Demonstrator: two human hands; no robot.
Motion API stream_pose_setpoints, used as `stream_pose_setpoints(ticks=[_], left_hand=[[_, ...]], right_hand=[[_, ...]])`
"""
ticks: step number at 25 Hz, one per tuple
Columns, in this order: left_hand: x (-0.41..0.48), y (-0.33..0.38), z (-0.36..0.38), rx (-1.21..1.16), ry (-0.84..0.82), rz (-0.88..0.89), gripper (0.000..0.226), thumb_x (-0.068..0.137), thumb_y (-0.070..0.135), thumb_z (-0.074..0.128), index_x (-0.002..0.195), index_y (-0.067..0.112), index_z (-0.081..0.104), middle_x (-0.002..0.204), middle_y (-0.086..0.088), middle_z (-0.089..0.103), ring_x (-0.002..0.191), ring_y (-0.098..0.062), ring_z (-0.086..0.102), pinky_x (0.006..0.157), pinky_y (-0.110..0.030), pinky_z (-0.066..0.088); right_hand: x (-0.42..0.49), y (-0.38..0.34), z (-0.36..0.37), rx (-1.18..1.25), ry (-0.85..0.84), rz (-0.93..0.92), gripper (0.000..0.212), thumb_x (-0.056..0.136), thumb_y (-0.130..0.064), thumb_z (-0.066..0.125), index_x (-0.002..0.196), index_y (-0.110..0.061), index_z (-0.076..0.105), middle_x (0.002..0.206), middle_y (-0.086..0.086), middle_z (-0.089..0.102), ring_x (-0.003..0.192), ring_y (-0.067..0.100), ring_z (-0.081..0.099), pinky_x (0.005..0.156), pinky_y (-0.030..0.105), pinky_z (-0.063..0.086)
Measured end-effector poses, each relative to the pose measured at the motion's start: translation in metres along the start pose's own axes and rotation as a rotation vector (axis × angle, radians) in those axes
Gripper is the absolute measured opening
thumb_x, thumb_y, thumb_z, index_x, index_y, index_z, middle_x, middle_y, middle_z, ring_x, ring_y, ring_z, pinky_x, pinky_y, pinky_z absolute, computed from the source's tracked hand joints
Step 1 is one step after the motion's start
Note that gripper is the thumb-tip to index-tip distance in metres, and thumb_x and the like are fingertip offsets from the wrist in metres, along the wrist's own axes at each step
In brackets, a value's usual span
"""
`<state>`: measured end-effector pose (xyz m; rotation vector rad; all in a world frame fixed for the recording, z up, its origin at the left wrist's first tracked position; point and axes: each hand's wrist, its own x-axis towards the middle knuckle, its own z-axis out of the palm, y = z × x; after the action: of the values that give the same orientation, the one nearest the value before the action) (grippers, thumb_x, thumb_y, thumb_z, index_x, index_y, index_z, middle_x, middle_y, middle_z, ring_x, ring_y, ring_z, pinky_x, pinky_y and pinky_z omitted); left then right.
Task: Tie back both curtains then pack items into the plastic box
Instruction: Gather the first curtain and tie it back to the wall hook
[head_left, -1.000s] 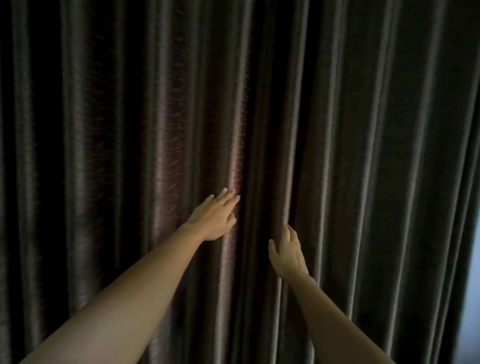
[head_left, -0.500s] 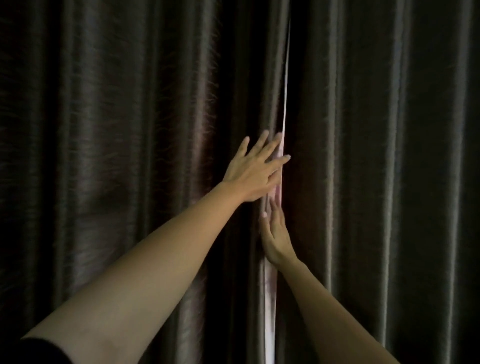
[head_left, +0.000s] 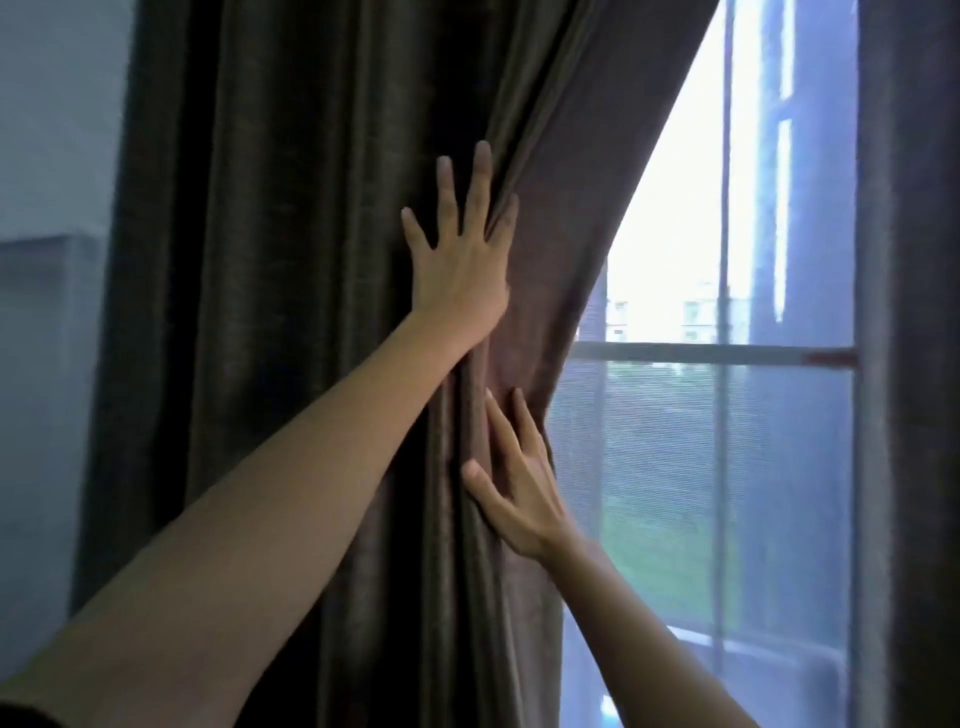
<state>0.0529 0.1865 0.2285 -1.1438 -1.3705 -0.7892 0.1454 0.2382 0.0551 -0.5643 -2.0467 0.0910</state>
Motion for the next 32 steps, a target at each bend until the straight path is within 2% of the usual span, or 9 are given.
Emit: stream_pose_setpoints(ticks=[4,6,9,11,18,22,25,28,32], left_hand=[[-0.005,-0.102,0.025,0.113,-0.096,-0.111,0.072,0.089,0.026,0.054,0.149,0.023,0.013,0.155,-0.01,-0.023,0.142,-0.041,-0.016,0.101,-0.075,0.01],[-0.013,-0.157,0.038,0.111,-0.142,-0.185,0.073,0.091,0.028,0.053,0.148,0.03,0.009,0.153,-0.011,-0.027,0.14,-0.043,-0.019,0.099,-0.077,0.009],[-0.027,-0.22,0.055,-0.073,-0.253,-0.313,0.08,0.089,0.035,0.057,0.144,0.047,0.0,0.152,-0.009,-0.031,0.14,-0.045,-0.017,0.098,-0.079,0.016],[-0.033,-0.256,0.067,-0.123,-0.272,-0.345,0.084,0.088,0.037,0.059,0.143,0.05,-0.004,0.153,-0.008,-0.03,0.14,-0.045,-0.014,0.098,-0.078,0.017],[-0.037,-0.362,0.107,0.148,-0.222,-0.253,0.084,0.09,0.032,0.055,0.149,0.03,-0.004,0.156,-0.005,-0.023,0.142,-0.041,-0.011,0.099,-0.077,0.011],[-0.07,-0.425,0.125,-0.026,-0.351,-0.309,0.083,0.091,0.018,0.052,0.148,0.029,-0.008,0.155,0.005,-0.025,0.144,-0.037,-0.01,0.1,-0.072,0.026],[-0.094,-0.438,0.129,-0.143,-0.333,-0.246,0.084,0.093,0.024,0.051,0.144,0.041,-0.014,0.156,-0.002,-0.024,0.144,-0.037,-0.009,0.1,-0.072,0.028],[-0.099,-0.419,0.133,0.029,-0.201,-0.171,0.08,0.09,0.021,0.051,0.149,0.028,-0.003,0.157,-0.012,-0.017,0.144,-0.036,-0.009,0.104,-0.07,0.017],[-0.087,-0.381,0.131,0.286,0.077,0.222,0.067,0.088,0.006,0.044,0.148,0.013,0.017,0.157,-0.01,0.015,0.145,-0.026,0.01,0.111,-0.05,0.003]], right_hand=[[0.05,-0.038,0.08,0.121,-0.124,-0.081,0.08,0.073,-0.085,0.027,0.141,-0.057,-0.005,0.161,-0.004,-0.002,0.147,0.02,-0.003,0.116,0.049,0.013],[0.073,-0.059,0.124,0.142,-0.17,-0.099,0.081,0.073,-0.082,0.033,0.14,-0.059,-0.006,0.161,0.0,-0.004,0.147,0.024,-0.001,0.116,0.051,0.015],[0.1,-0.084,0.184,0.169,-0.213,-0.096,0.084,0.073,-0.08,0.04,0.138,-0.061,-0.01,0.159,0.002,-0.013,0.146,0.029,-0.002,0.115,0.05,0.014],[0.12,-0.101,0.222,0.209,-0.203,-0.103,0.088,0.071,-0.08,0.041,0.137,-0.061,-0.013,0.159,0.003,-0.016,0.146,0.028,-0.005,0.115,0.048,0.011],[0.185,-0.149,0.334,0.284,-0.163,-0.132,0.096,0.066,-0.083,0.044,0.137,-0.057,-0.015,0.159,0.007,-0.013,0.146,0.025,0.002,0.116,0.041,0.012],[0.2,-0.158,0.381,0.247,-0.335,-0.089,0.088,0.074,-0.079,0.042,0.139,-0.055,-0.011,0.159,0.002,-0.016,0.147,0.025,-0.003,0.116,0.039,0.007],[0.193,-0.16,0.393,0.291,-0.297,-0.075,0.076,0.082,-0.073,0.034,0.144,-0.05,-0.005,0.158,0.0,-0.017,0.147,0.021,-0.005,0.115,0.036,0.006],[0.182,-0.158,0.385,0.323,-0.192,-0.068,0.057,0.092,-0.061,0.024,0.145,-0.048,0.009,0.16,0.003,-0.004,0.147,0.019,0.001,0.115,0.035,0.013],[0.167,-0.145,0.346,0.182,-0.089,-0.132,0.048,0.098,-0.048,0.028,0.144,-0.035,0.03,0.155,0.011,0.017,0.144,0.025,0.018,0.112,0.035,0.025]])
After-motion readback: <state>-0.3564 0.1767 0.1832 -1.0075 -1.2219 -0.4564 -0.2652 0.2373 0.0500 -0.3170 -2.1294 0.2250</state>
